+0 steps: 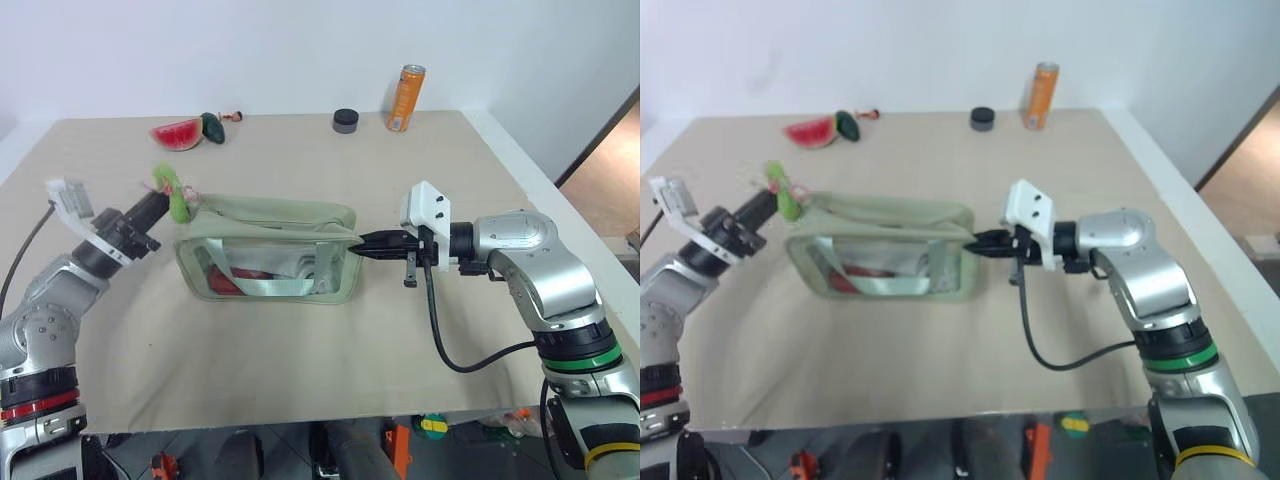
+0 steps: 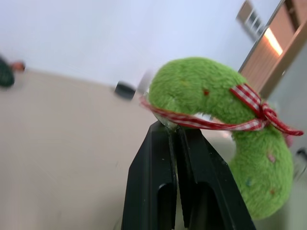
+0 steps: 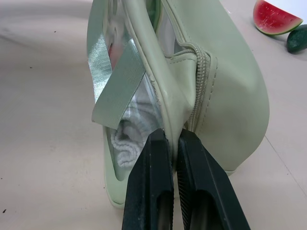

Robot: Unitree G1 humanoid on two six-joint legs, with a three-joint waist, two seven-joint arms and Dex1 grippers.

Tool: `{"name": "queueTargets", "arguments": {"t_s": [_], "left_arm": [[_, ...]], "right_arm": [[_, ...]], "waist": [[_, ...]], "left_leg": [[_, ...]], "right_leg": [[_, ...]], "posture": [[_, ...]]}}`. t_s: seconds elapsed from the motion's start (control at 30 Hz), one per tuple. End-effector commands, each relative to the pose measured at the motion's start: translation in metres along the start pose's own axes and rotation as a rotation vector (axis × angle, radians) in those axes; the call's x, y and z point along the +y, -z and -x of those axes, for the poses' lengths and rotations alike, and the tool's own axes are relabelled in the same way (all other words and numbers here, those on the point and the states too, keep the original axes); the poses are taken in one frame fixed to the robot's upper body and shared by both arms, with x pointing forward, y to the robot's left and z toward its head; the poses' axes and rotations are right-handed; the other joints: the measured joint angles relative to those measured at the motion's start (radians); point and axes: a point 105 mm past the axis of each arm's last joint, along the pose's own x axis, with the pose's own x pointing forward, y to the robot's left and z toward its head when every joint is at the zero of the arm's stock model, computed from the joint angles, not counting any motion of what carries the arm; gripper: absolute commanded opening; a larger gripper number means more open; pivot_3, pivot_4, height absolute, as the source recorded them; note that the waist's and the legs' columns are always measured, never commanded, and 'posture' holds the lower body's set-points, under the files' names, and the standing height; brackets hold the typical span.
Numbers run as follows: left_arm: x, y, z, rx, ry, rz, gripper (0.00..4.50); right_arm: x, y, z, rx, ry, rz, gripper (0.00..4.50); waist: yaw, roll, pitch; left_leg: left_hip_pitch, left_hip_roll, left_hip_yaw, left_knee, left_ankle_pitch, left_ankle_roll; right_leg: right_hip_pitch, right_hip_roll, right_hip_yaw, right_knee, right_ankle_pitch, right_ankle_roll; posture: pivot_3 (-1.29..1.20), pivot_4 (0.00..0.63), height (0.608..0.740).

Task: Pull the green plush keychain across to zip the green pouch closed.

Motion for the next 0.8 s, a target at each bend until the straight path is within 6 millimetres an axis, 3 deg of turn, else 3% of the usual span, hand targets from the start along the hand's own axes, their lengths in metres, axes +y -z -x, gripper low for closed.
{"name": "queueTargets", "arguments": {"t_s": [0.03,0.3,0.57,0.8], "left_arm": [[-0.028,-0.027,-0.016,-0.075,0.113,-0.068,0.03],[-0.086,-0.007,-0.042,0.082,0.376,-0.215,0.03],[-0.089,-0.002,-0.046,0.147,0.415,-0.225,0.03],[-0.087,-0.006,-0.044,0.147,0.412,-0.22,2.39]], "right_arm": [[-0.001,-0.003,0.0,0.006,0.0,0.025,0.0],[0.0,-0.005,0.001,0.01,0.006,0.032,0.0],[0.0,-0.005,0.004,0.011,0.027,0.029,0.0],[0.0,-0.004,0.004,0.011,0.036,0.025,0.0]], "waist": [[0.0,0.0,0.0],[-0.002,0.0,0.0],[-0.002,0.0,0.0],[-0.002,0.0,0.0]], "left_leg": [[0.0,0.0,0.0,0.0,0.0,0.0],[0.0,-0.001,0.001,0.0,0.0,-0.001],[0.0,-0.001,0.0,-0.001,0.0,-0.001],[0.0,-0.002,0.001,0.0,0.0,-0.001]], "right_leg": [[0.0,0.0,0.0,0.0,0.0,0.0],[0.0,0.0,0.001,0.0,0.0,0.0],[0.0,0.0,0.001,0.0,0.0,0.0],[0.0,-0.001,0.002,0.0,0.0,0.0]], "posture": [[0.0,0.15,0.74],[0.0,0.15,0.74],[0.0,0.15,0.74],[0.0,0.15,0.74]]}}
